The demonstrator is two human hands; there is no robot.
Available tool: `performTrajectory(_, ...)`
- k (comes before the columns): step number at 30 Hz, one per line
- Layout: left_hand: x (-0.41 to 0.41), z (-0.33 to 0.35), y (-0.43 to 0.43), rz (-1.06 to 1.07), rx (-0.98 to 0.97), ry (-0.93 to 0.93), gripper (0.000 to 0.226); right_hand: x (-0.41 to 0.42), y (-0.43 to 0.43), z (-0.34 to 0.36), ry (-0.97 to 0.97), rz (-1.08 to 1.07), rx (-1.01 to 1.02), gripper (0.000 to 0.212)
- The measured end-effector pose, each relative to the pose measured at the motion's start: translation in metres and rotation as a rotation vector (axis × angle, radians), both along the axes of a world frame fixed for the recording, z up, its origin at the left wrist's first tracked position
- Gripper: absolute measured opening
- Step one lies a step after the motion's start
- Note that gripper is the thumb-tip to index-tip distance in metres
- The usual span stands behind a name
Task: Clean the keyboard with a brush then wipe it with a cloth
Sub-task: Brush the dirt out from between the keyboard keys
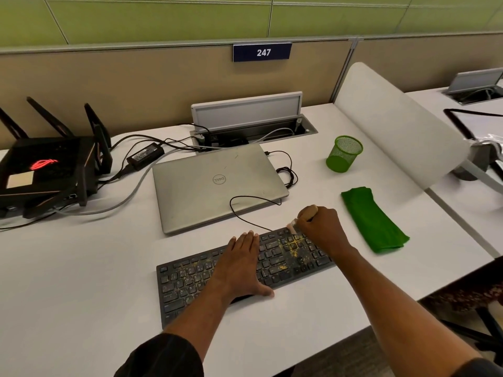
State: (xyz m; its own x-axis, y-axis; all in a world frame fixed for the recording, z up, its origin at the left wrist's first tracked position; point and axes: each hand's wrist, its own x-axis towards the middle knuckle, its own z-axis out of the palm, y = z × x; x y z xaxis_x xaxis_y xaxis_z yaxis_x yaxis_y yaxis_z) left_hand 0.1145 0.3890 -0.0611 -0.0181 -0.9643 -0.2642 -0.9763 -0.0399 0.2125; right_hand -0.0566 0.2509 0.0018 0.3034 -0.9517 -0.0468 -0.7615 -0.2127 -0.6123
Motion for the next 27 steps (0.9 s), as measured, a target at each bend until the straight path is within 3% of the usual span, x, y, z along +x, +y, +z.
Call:
performTrajectory(8, 0.001, 0.000, 0.002, 0.009, -0.003, 0.012, 0.141, 0.009, 0.005, 0.006, -0.042, 0.017, -0.111, 0.014)
performTrajectory(22, 0.004, 0.003, 0.008, 0.020, -0.007, 0.012, 0.140, 0.016, 0.015, -0.004, 0.022, 0.128, -0.018, 0.021)
performTrajectory(27, 0.006, 0.003, 0.011, 0.023, -0.005, 0.014, 0.139, 0.018, 0.012, 0.000, -0.024, 0.097, -0.041, 0.013)
